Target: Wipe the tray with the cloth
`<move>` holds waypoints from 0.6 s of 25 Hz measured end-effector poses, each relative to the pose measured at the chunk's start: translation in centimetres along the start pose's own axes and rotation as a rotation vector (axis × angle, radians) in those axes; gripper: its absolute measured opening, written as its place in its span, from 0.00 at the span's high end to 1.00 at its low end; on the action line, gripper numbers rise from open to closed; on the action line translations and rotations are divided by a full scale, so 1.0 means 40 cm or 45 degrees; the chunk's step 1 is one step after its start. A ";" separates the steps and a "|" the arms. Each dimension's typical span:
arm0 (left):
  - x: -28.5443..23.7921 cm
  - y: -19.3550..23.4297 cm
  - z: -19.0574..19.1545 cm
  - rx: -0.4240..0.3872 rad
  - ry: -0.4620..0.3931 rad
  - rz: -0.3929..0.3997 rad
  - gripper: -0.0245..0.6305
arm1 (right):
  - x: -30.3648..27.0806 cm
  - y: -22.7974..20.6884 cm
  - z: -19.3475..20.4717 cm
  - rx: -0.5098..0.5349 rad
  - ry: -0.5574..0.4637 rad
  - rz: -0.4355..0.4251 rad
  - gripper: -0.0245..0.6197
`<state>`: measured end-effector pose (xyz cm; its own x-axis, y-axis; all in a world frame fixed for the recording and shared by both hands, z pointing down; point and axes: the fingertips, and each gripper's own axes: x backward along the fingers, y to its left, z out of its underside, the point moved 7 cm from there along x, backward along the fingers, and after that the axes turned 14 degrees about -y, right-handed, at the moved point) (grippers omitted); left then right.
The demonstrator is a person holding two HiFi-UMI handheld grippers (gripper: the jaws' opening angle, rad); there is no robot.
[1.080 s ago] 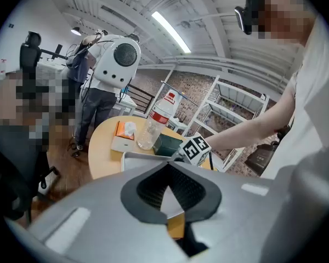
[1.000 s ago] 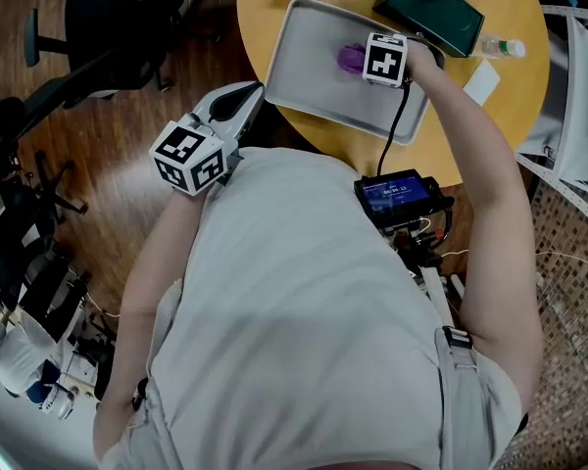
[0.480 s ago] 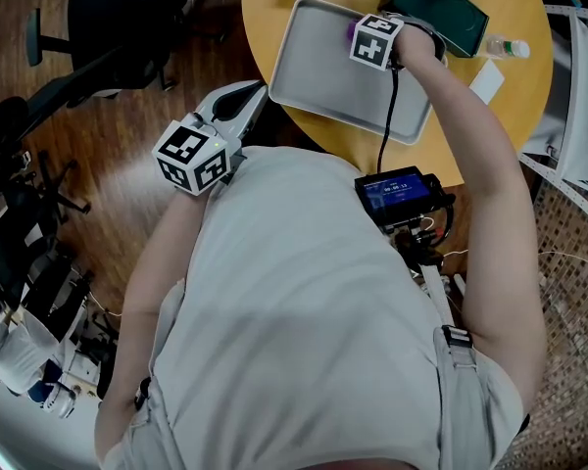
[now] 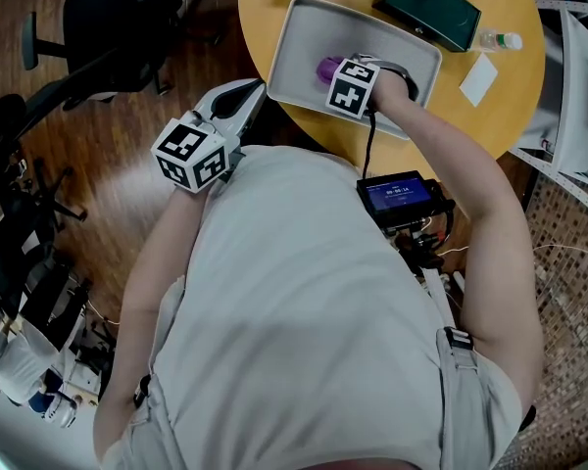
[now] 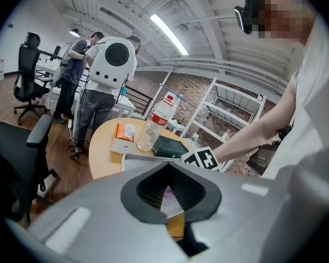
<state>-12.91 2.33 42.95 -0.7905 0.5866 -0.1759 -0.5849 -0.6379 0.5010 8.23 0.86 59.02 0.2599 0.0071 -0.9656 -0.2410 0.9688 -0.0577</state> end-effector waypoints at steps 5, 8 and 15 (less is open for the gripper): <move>0.003 -0.003 0.001 -0.004 -0.006 0.000 0.96 | -0.026 0.125 -0.048 0.047 -0.047 -0.172 0.85; 0.011 -0.004 0.000 0.001 -0.012 -0.018 0.96 | -0.030 0.149 -0.054 0.075 -0.039 -0.211 0.85; 0.037 0.000 0.002 0.017 -0.020 -0.046 0.96 | -0.018 0.108 -0.063 0.157 -0.011 -0.341 0.85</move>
<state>-14.08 3.25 42.78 -0.7661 0.6169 -0.1805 -0.6102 -0.6099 0.5056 4.65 4.42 58.85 0.3069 -0.2511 -0.9180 -0.0474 0.9594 -0.2782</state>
